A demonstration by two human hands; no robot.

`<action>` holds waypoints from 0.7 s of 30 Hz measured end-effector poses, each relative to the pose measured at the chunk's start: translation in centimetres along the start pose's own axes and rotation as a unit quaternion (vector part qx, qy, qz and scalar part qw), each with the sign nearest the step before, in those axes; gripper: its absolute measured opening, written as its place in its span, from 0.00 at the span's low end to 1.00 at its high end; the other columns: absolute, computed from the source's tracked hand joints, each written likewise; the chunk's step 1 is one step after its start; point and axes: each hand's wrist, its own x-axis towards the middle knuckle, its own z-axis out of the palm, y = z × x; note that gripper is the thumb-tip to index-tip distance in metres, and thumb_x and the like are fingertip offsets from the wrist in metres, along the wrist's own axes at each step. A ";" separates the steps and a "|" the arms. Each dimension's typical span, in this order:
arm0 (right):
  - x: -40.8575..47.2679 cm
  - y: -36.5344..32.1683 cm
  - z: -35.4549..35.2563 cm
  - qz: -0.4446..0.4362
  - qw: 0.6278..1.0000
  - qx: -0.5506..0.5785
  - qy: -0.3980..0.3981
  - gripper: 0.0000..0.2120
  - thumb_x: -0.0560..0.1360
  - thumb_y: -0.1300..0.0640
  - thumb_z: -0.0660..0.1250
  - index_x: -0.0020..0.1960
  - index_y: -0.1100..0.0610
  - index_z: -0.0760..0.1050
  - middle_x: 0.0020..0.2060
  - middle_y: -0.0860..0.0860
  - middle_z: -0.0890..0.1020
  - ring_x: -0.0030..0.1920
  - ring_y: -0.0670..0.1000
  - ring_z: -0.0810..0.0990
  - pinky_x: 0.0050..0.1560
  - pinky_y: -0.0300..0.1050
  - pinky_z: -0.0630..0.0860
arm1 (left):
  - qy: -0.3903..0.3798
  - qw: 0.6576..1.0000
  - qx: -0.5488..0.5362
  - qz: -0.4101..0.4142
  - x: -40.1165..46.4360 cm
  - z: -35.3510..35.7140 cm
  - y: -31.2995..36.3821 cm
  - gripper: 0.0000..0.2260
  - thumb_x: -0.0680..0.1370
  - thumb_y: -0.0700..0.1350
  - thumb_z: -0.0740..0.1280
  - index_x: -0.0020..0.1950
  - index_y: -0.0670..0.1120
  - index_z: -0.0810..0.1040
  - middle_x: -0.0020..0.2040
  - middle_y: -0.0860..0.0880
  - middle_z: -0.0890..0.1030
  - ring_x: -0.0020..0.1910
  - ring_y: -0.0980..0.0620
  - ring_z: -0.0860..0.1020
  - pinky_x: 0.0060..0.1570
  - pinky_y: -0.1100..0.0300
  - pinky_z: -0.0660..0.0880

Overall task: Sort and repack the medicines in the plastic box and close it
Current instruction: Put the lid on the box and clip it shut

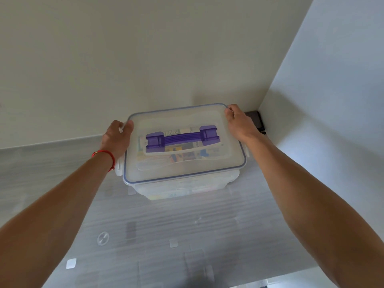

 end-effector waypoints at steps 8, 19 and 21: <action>1.8 -2.2 -0.8 0.057 0.997 0.054 -0.022 0.14 0.80 0.59 0.57 0.57 0.65 0.77 0.56 0.62 0.81 0.57 0.61 0.79 0.50 0.46 0.68 | -0.002 0.999 -0.050 -0.018 1.0 -0.4 0.3 0.17 0.75 0.62 0.64 0.47 0.48 0.74 0.38 0.48 0.78 0.35 0.47 0.75 0.37 0.56 0.72; 3.4 -2.6 0.8 -0.018 0.999 0.038 -0.028 0.22 0.85 0.43 0.50 0.40 0.55 0.69 0.41 0.55 0.77 0.46 0.56 0.75 0.50 0.48 0.68 | 0.028 0.998 -0.055 -0.006 0.5 0.5 0.5 0.12 0.78 0.57 0.61 0.46 0.49 0.70 0.39 0.47 0.76 0.38 0.45 0.73 0.37 0.56 0.70; 3.6 -2.6 0.8 -0.025 0.999 0.029 -0.034 0.22 0.85 0.44 0.49 0.46 0.58 0.72 0.47 0.57 0.78 0.52 0.58 0.77 0.53 0.49 0.68 | 0.042 0.999 -0.018 -0.002 0.2 1.0 0.6 0.12 0.81 0.56 0.56 0.50 0.48 0.70 0.43 0.45 0.77 0.41 0.43 0.74 0.39 0.54 0.69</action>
